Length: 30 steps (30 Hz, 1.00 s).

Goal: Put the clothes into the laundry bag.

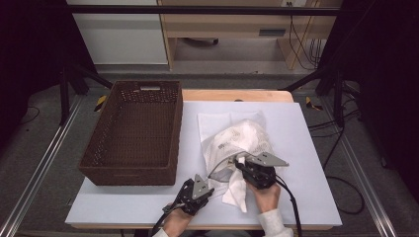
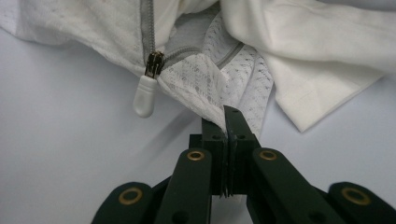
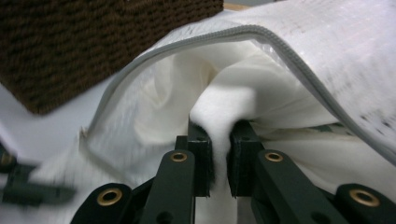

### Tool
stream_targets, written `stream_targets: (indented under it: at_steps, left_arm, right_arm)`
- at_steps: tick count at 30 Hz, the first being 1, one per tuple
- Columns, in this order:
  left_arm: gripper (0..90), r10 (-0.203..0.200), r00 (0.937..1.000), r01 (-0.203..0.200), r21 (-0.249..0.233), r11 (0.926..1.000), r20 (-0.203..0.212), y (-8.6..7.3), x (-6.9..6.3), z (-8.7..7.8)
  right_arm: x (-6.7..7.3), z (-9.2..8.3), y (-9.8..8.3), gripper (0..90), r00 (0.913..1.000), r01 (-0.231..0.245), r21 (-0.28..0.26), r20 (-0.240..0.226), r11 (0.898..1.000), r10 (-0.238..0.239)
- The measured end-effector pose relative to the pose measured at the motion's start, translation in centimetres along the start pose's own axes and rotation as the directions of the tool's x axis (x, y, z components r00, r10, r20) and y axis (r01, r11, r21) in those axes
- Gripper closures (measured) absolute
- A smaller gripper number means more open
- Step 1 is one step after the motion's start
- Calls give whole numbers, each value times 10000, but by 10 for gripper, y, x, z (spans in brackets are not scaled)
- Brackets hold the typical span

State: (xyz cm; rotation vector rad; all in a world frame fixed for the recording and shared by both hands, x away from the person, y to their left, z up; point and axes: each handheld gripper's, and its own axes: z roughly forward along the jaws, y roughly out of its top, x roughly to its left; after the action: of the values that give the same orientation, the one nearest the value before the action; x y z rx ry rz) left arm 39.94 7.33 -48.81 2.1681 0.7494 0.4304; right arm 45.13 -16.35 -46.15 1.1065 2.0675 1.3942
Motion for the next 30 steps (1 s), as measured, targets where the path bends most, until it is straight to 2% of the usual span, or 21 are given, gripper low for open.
stream_targets:
  at_steps: [2, 4, 6, 7, 8, 9, 11, 13, 15, 18, 20, 22, 24, 26, 30]
  left_arm:
    - [877, -12, 10000, 12, -5, 10000, 27, 0, 0, 0]
    - [878, -18, 10000, 18, -35, 10000, 48, 0, 0, 0]
    - [878, 75, 10000, -74, -40, 10000, 4, 0, -1, 0]
    - [879, 157, 9999, -157, -21, 9999, 5, 0, -1, 0]
    - [879, 192, 9998, -192, -6, 9998, -2, 0, -2, -1]
    - [878, 212, 9998, -212, -17, 9998, -5, 0, -2, -1]
    - [878, 158, 9999, -157, -25, 9999, 43, 0, -1, 0]
    - [877, 17, 9999, -17, -30, 10000, 139, 0, 0, 0]
    - [877, -56, 9999, 57, -19, 10000, 149, 0, 1, 0]
    - [876, -12, 9999, 12, -16, 10000, 104, 0, 1, 0]
    - [876, -11, 10000, 11, -11, 10000, 95, 0, 1, 0]
    - [876, -18, 10000, 18, -5, 10000, 98, 0, 1, 0]
    - [875, -16, 10000, 16, 0, 10000, 97, 0, 1, 0]
    - [875, -23, 9999, 23, 4, 10000, 106, 0, 1, 0]
    - [875, -25, 9999, 25, 4, 10000, 109, 0, 1, 0]
  right_arm:
    - [-1, 16, 5, 825, 9997, -154, 83, 179, 9998, 153]
    - [-5, 33, 8, 827, 9972, -192, 529, 730, 9984, 153]
    - [-10, 38, 7, 828, 9941, -128, 574, 1082, 9983, 65]
    - [-13, 39, 6, 828, 9892, -40, 585, 1466, 9983, -46]
    - [-18, 41, 4, 829, 9779, 88, 657, 2077, 9978, -223]
    - [-22, 42, 3, 828, 9729, 15, 642, 2308, 9979, -163]
    - [-29, 42, 1, 825, 9668, -302, 496, 2548, 9983, 166]
    - [-27, 41, 1, 810, 9674, -265, 453, 2530, 9986, 142]
    - [-23, 34, 3, 739, 9733, -106, 512, 2294, 9986, -14]
    - [-17, 7, 3, 518, 9857, -58, 505, 1687, 9987, -28]
    - [-14, -16, 0, 460, 9898, 220, 371, 1400, 9991, -270]
    - [-13, -37, -4, 426, 9912, 169, 154, 1308, 9997, -188]
    - [-15, -57, -13, 406, 9895, 50, 2, 1441, 10000, -50]
    - [-21, -68, -23, 384, 9788, 71, 101, 2045, 9999, -90]
    - [-39, -61, -32, 382, 9690, -467, 441, 2447, 9979, 345]
